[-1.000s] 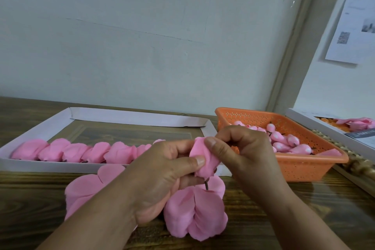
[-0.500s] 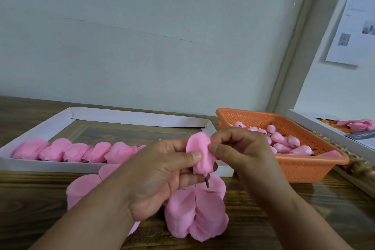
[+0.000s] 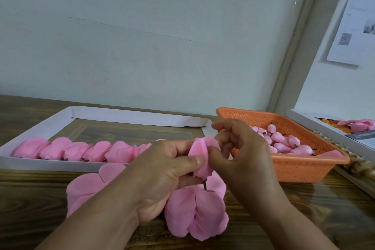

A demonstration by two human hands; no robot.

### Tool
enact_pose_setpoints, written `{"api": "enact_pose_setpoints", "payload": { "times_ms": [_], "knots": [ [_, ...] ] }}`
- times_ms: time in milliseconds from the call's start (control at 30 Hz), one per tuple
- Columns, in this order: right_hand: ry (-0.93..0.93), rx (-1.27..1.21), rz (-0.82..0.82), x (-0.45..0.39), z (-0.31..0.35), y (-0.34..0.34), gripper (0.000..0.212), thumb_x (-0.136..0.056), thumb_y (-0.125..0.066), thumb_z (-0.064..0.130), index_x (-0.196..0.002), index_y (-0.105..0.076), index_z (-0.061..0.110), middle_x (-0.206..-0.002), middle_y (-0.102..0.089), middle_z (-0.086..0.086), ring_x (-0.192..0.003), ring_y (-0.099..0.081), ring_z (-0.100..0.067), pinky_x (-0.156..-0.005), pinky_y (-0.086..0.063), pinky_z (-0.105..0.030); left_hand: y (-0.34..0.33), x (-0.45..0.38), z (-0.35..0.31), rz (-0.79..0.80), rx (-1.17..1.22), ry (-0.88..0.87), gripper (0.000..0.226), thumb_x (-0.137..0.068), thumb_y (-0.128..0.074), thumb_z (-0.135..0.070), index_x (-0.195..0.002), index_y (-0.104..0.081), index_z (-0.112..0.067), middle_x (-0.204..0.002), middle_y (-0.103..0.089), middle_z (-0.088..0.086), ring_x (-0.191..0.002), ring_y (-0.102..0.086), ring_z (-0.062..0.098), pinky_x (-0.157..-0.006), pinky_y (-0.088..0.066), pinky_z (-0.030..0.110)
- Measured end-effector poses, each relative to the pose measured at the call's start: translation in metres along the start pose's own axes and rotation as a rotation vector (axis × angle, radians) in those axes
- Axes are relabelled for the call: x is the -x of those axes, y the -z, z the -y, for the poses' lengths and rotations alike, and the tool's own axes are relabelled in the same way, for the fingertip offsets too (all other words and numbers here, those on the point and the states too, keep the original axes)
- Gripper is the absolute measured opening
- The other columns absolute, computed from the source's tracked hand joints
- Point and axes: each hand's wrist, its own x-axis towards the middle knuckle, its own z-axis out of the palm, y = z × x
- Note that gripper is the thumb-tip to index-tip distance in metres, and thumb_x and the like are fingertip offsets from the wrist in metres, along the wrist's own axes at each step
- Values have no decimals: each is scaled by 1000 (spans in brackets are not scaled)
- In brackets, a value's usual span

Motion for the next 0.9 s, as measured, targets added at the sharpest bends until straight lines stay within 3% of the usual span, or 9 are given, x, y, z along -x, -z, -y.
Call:
{"api": "enact_pose_setpoints", "payload": {
  "times_ms": [167, 233, 333, 400, 500, 633, 700, 833, 900],
  "knots": [
    [-53, -141, 57, 2, 6, -3, 38, -75, -63, -5, -85, -57, 31, -72, -65, -1, -54, -55, -11, -50, -45, -17, -4, -2, 3, -68, 7, -36, 23, -89, -55, 3, -103, -72, -5, -77, -71, 4, -74, -66, 10, -68, -52, 20],
    [-72, -223, 88, 1, 6, -1, 28, -68, -63, 7, -87, -58, 27, -70, -68, 1, -57, -58, -4, -55, -44, -12, -4, -3, 4, -110, 11, -61, 23, -89, -56, 3, -104, -71, -5, -82, -73, 3, -74, -67, 9, -67, -54, 20],
    [-1, -238, 130, 4, 6, -3, 33, -62, -62, 24, -94, -56, 25, -82, -69, 7, -77, -63, -4, -69, -44, -12, -2, -6, 2, -183, 76, -107, 26, -88, -55, 3, -107, -70, -6, -95, -75, 6, -81, -71, 11, -73, -58, 24],
    [122, -84, 128, 8, 4, -10, 35, -67, -67, 19, -99, -56, 26, -90, -65, 12, -90, -61, -2, -76, -41, -10, 0, -7, 0, -212, 199, -104, 22, -86, -56, 3, -100, -71, -4, -91, -75, 8, -75, -71, 11, -66, -58, 23],
    [308, 128, 16, 12, -3, -21, 26, -68, -70, 5, -91, -62, 11, -85, -62, 5, -84, -57, -7, -74, -42, -14, 0, -7, 0, -207, 342, -88, 27, -70, -61, -4, -96, -69, 1, -77, -73, 11, -68, -70, 16, -56, -56, 22],
    [476, 329, -146, 13, -7, -27, 8, -71, -69, 1, -75, -62, 1, -84, -65, -7, -79, -61, -21, -69, -47, -29, -1, -8, 3, -177, 394, -64, 42, -64, -63, -9, -104, -68, 2, -79, -71, 13, -69, -68, 16, -66, -59, 25],
    [453, 262, -196, 13, -6, -26, 7, -71, -69, -1, -73, -62, 0, -83, -65, -6, -78, -62, -20, -69, -48, -26, -1, -8, 2, -144, 410, -62, 38, -65, -63, -10, -102, -69, 1, -82, -72, 14, -70, -70, 18, -71, -58, 29],
    [392, 113, -186, 11, -5, -23, 10, -77, -63, 7, -82, -66, -1, -86, -67, -4, -80, -62, -14, -72, -50, -22, 0, -7, 0, -71, 469, -58, 25, -69, -61, -10, -85, -75, 4, -83, -73, 17, -73, -72, 20, -67, -60, 28],
    [351, 81, -176, 11, -5, -23, 11, -73, -66, 4, -84, -67, 1, -87, -66, 0, -79, -59, -7, -73, -49, -16, 1, -6, 2, -45, 457, -46, 26, -70, -62, -13, -87, -75, 2, -90, -73, 18, -80, -71, 21, -69, -60, 29]
  ]
}}
